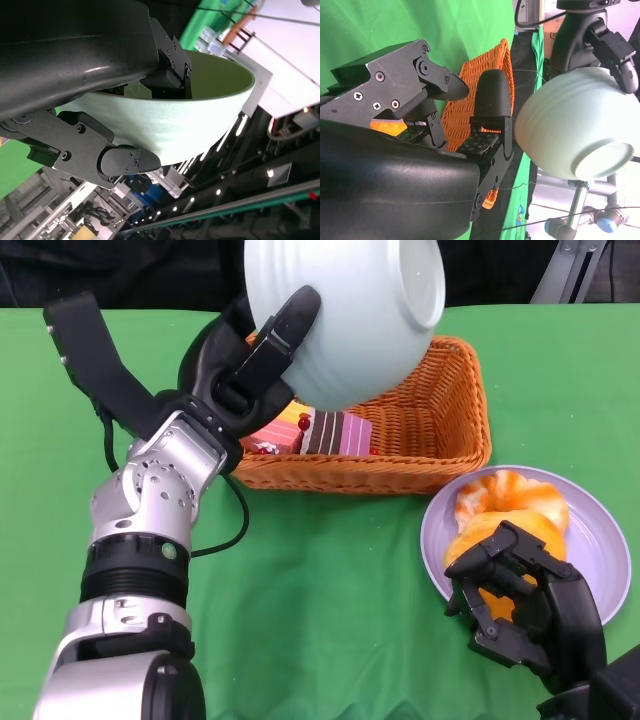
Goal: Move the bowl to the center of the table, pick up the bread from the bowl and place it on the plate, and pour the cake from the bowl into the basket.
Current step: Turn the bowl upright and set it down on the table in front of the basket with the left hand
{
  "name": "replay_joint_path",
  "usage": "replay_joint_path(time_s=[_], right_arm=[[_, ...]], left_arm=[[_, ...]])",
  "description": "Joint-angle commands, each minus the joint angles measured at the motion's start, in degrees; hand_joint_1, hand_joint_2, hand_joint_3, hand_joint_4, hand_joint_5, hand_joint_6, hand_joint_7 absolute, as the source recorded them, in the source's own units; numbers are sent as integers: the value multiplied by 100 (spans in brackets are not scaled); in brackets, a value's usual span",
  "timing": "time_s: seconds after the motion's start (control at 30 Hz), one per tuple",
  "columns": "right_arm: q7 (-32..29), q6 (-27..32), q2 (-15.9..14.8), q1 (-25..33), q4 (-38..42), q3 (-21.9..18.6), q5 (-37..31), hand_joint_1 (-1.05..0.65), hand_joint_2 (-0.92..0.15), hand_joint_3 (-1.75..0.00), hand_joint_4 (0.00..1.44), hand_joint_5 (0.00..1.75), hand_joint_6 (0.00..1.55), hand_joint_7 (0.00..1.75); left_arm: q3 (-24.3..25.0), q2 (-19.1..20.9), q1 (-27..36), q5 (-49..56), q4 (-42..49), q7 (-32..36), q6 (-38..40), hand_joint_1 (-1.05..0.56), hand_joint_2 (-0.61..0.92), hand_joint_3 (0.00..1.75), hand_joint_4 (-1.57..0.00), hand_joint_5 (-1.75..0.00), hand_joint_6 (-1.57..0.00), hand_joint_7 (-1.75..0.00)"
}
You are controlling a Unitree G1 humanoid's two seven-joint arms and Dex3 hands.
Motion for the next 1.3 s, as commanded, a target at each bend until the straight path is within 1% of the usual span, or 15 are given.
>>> replay_joint_path(time_s=[0.03, 0.2, 0.27, 0.33, 0.37, 0.43, 0.5, 0.6, 0.67, 0.73, 0.83, 0.97, 1.07, 1.17, 1.3], right_arm=[[-35, -27, -54, -11, -27, -22, 18, -8, -67, -89, 73, 162, 65, 134], [-86, -59, -43, -22, -7, -21, -15, -9, -67, -88, 74, 161, 65, 134], [-95, -109, -55, -48, 44, -27, -32, -8, -67, -89, 74, 161, 65, 135], [-87, -122, -62, -67, 70, -33, -22, -7, -66, -91, 75, 161, 65, 135], [-87, -99, -61, -68, 61, -33, -16, -7, -66, -92, 75, 161, 65, 135], [-87, -87, -68, -68, 54, -33, -18, -8, -65, -94, 74, 161, 65, 136], [-81, -78, -66, -63, 44, -33, -9, -8, -64, -94, 74, 161, 65, 136], [-60, -31, -59, -45, -3, -40, 42, -10, -66, -91, 73, 161, 64, 135], [-49, -29, -59, -40, -21, -44, 63, -10, -67, -89, 73, 162, 64, 135], [-71, -26, -69, -32, -53, -46, 43, -11, -68, -89, 73, 162, 63, 135], [-50, -17, -78, -26, -71, -47, 60, -10, -69, -88, 72, 162, 63, 136], [44, -2, -64, -31, -91, -54, 176, -7, -70, -88, 72, 163, 63, 136], [181, -25, -37, -50, -94, -71, 351, -7, -70, -87, 72, 164, 63, 135], [310, 25, 22, -42, -200, -84, 575, -6, -70, -88, 73, 164, 65, 135], [492, -41, 62, -49, -250, -89, 783, -6, -70, -90, 73, 165, 66, 135]], left_arm=[[-243, 160, -41, 358, -69, -378, -758, -16, 92, 61, -67, -150, -63, -141], [-556, 294, 20, 857, 52, -711, -1731, -14, 81, 76, -71, -146, -70, -138], [-680, 366, 58, 1109, 141, -846, -2298, -16, 78, 78, -71, -146, -72, -135], [-786, 450, 74, 1367, 297, -920, -2886, -19, 79, 75, -70, -149, -73, -134], [-828, 490, 77, 1475, 376, -935, -3147, -21, 81, 68, -68, -152, -73, -133], [-922, 568, 94, 1701, 512, -928, -3682, -21, 82, 62, -68, -155, -74, -133], [-969, 622, 106, 1828, 656, -1009, -4210, -20, 84, 61, -66, -158, -73, -135], [-1103, 776, 173, 2194, 837, -930, -5189, -19, 86, 58, -63, -163, -68, -140], [-1152, 862, 211, 2366, 935, -870, -5682, -18, 88, 56, -61, -164, -65, -141], [-1147, 938, 257, 2458, 1043, -813, -6229, -18, 91, 50, -58, -165, -63, -140], [-1148, 1046, 301, 2606, 1199, -653, -6890, -17, 92, 48, -55, -165, -62, -138], [-1140, 1215, 380, 3184, 1423, 19, -8040, -12, 92, 51, -57, -161, -63, -141], [-1165, 1329, 428, 3661, 1543, 539, -8502, -10, 92, 52, -58, -160, -63, -142], [-1185, 1522, 524, 4444, 1583, 1262, -8887, -7, 91, 53, -55, -161, -62, -145], [-1264, 1756, 636, 5403, 1593, 2223, -9079, -4, 78, 75, -56, -161, -63, -148]])
